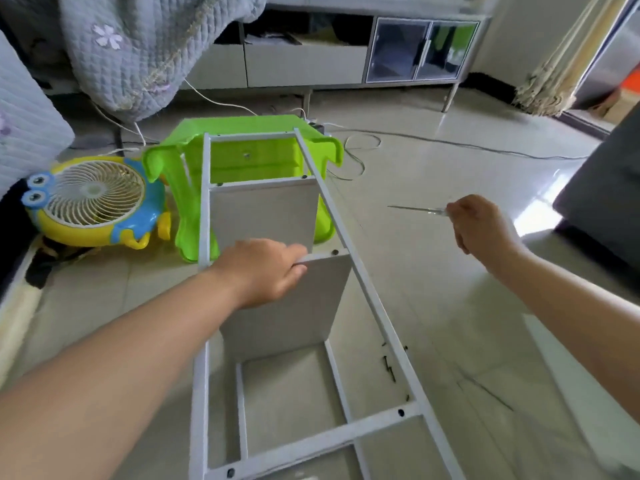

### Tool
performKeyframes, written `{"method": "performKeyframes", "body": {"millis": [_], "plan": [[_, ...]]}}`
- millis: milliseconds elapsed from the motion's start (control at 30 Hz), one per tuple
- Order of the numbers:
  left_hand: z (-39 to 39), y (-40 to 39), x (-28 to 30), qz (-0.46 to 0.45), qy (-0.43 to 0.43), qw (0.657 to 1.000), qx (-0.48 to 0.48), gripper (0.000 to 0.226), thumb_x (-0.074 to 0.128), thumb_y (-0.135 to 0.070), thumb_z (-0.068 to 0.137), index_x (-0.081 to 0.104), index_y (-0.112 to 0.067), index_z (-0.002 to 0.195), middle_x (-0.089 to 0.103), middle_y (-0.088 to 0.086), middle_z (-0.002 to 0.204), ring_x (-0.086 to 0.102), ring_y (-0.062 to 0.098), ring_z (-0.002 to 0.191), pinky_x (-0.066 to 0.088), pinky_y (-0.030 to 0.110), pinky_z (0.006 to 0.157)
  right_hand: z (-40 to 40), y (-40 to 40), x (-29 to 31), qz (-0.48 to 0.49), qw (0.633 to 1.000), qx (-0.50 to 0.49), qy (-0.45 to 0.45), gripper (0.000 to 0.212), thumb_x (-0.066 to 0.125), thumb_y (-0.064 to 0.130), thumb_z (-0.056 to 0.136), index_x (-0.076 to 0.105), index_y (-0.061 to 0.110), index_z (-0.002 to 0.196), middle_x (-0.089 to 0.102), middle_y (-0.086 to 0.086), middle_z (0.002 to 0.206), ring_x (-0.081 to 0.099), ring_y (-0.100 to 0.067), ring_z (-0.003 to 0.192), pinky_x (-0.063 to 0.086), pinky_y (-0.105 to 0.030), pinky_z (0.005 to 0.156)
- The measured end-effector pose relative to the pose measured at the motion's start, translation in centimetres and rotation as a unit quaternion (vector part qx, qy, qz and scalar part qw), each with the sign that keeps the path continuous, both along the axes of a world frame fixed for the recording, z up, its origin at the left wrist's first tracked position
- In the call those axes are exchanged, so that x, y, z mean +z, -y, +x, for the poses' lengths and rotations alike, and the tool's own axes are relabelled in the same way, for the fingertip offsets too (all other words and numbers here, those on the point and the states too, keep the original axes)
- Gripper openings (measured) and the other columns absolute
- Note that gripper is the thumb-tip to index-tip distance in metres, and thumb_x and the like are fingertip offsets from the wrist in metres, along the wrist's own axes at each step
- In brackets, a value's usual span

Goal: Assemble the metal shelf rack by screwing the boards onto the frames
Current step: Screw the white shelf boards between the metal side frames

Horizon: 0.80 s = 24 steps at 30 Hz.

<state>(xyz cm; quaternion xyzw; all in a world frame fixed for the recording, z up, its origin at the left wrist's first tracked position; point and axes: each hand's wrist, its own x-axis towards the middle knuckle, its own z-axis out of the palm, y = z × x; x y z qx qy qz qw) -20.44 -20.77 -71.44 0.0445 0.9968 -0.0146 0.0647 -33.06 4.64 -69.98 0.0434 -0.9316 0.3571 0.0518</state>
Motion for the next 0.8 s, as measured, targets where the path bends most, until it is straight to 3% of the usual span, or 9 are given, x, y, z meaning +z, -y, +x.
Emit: {"method": "performKeyframes", "body": {"millis": [67, 133, 233, 367, 533, 633, 733, 800], "plan": [[0.1, -1.4, 0.0, 0.020, -0.016, 1.000, -0.002, 0.040, 0.031, -0.038, 0.098, 0.039, -0.021, 0.133, 0.055, 0.006, 0.125, 0.050, 0.026, 0.117, 0.043, 0.034, 0.088, 0.9, -2.8, -1.4, -0.022, 0.999, -0.026, 0.039, 0.015, 0.046, 0.014, 0.093, 0.055, 0.011, 0.082, 0.049, -0.008, 0.055, 0.044, -0.007, 0.032, 0.036, -0.015, 0.037], [0.1, -2.8, -0.2, 0.014, -0.056, 0.998, -0.005, 0.043, 0.030, -0.038, 0.098, 0.034, -0.020, 0.137, 0.052, 0.004, 0.129, 0.047, 0.024, 0.120, 0.039, 0.032, 0.089, 1.8, -4.8, -3.2, -0.027, 0.997, -0.040, 0.063, 0.012, 0.048, 0.010, 0.091, 0.059, 0.006, 0.089, 0.054, -0.012, 0.061, 0.046, -0.008, 0.036, 0.038, -0.015, 0.037], [-0.1, -5.1, -0.5, -0.001, -0.087, 0.996, 0.011, 0.044, 0.028, -0.033, 0.099, 0.029, -0.017, 0.140, 0.049, 0.006, 0.132, 0.045, 0.025, 0.121, 0.036, 0.033, 0.091, 3.1, -6.8, -6.8, 0.017, 0.992, -0.050, 0.111, 0.011, 0.051, 0.006, 0.086, 0.059, 0.006, 0.079, 0.062, -0.015, 0.068, 0.049, -0.011, 0.040, 0.040, -0.020, 0.041], [-0.5, -6.8, -1.0, -0.007, -0.083, 0.994, 0.065, 0.033, 0.030, -0.019, 0.099, 0.041, -0.009, 0.128, 0.051, 0.012, 0.128, 0.046, 0.031, 0.117, 0.038, 0.039, 0.089, 5.0, -7.4, -13.1, 0.020, 0.973, -0.068, 0.221, 0.021, 0.051, 0.001, 0.081, 0.044, 0.012, 0.064, 0.057, -0.009, 0.060, 0.052, -0.020, 0.051, 0.044, -0.024, 0.048], [-0.7, -7.6, -0.7, 0.015, -0.074, 0.991, 0.107, 0.029, 0.031, -0.015, 0.099, 0.046, -0.005, 0.121, 0.051, 0.017, 0.125, 0.045, 0.034, 0.115, 0.037, 0.041, 0.084, 6.9, -8.2, -19.1, 0.076, 0.961, -0.078, 0.254, 0.025, 0.053, 0.008, 0.081, 0.039, 0.015, 0.061, 0.050, -0.007, 0.069, 0.048, -0.023, 0.075, 0.034, -0.028, 0.063], [-0.7, -7.8, -0.8, 0.014, -0.070, 0.991, 0.114, 0.028, 0.030, -0.015, 0.099, 0.045, -0.005, 0.121, 0.051, 0.017, 0.125, 0.045, 0.034, 0.114, 0.035, 0.040, 0.082, 7.9, -8.7, -21.2, 0.139, 0.946, -0.069, 0.285, 0.006, 0.049, 0.009, 0.084, 0.051, 0.010, 0.079, 0.053, -0.010, 0.080, 0.052, -0.027, 0.084, 0.036, -0.028, 0.067], [-0.7, -7.7, -0.7, 0.016, -0.072, 0.990, 0.117, 0.028, 0.031, -0.015, 0.099, 0.046, -0.005, 0.121, 0.051, 0.017, 0.125, 0.046, 0.035, 0.112, 0.034, 0.039, 0.079, 8.3, -8.9, -22.6, 0.205, 0.928, -0.085, 0.300, 0.026, 0.045, 0.010, 0.089, 0.055, 0.007, 0.113, 0.060, -0.013, 0.115, 0.057, -0.030, 0.108, 0.045, -0.031, 0.083], [-0.8, -7.6, -0.7, 0.024, -0.073, 0.990, 0.118, 0.028, 0.031, -0.015, 0.099, 0.047, -0.005, 0.121, 0.052, 0.017, 0.124, 0.047, 0.036, 0.111, 0.035, 0.038, 0.079, 8.4, -9.1, -23.1, 0.248, 0.915, -0.094, 0.304, 0.036, 0.040, 0.010, 0.090, 0.049, 0.013, 0.125, 0.057, -0.011, 0.124, 0.054, -0.027, 0.115, 0.043, -0.033, 0.092]]}}
